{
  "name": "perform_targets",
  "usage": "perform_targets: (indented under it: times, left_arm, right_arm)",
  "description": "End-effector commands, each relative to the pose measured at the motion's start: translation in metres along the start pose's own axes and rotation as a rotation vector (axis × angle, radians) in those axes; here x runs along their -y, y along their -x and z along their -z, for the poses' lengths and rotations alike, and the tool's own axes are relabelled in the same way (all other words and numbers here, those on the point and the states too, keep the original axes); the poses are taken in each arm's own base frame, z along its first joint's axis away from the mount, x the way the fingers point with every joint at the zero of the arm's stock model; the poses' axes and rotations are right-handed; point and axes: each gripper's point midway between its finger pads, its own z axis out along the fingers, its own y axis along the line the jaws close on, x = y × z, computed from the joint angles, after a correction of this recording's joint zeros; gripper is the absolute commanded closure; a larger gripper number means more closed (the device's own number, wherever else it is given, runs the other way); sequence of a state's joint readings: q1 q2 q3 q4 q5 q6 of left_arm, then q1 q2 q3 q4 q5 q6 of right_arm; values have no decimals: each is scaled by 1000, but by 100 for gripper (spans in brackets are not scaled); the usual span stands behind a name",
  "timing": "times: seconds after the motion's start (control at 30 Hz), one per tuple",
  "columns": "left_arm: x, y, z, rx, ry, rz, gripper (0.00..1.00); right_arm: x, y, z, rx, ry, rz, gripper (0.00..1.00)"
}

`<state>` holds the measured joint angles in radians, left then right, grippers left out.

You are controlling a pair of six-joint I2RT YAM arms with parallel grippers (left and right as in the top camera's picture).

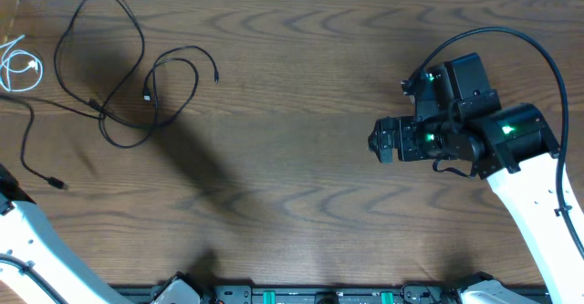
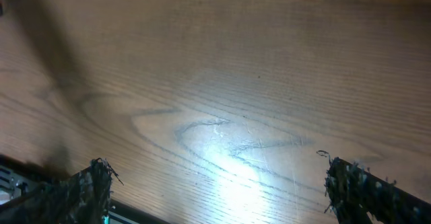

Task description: Untangle cables

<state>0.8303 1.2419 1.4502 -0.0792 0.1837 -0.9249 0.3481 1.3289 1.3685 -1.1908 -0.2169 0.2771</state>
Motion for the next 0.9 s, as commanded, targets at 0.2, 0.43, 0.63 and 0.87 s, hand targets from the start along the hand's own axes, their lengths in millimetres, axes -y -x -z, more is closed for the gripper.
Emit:
perform_targets:
  times: [0.2,0.43,0.63,0.87]
  left_arm:
    - [62,-34,18,-267,-252,250,92]
    - [86,-57,29,-429,-278,561,92]
    - [54,-79,28,-487,-108,626,92]
    - [-30,-113,38,-490,249,494,92]
  right_arm:
    - [-3,-1,-5,-22,21,-2,1]
    - [-5,-3,-5,-28,33,-3,1]
    - [-10,-5,-5,-39,63,-4,1]
    - [-11,-9,-5,-57,69,-8,1]
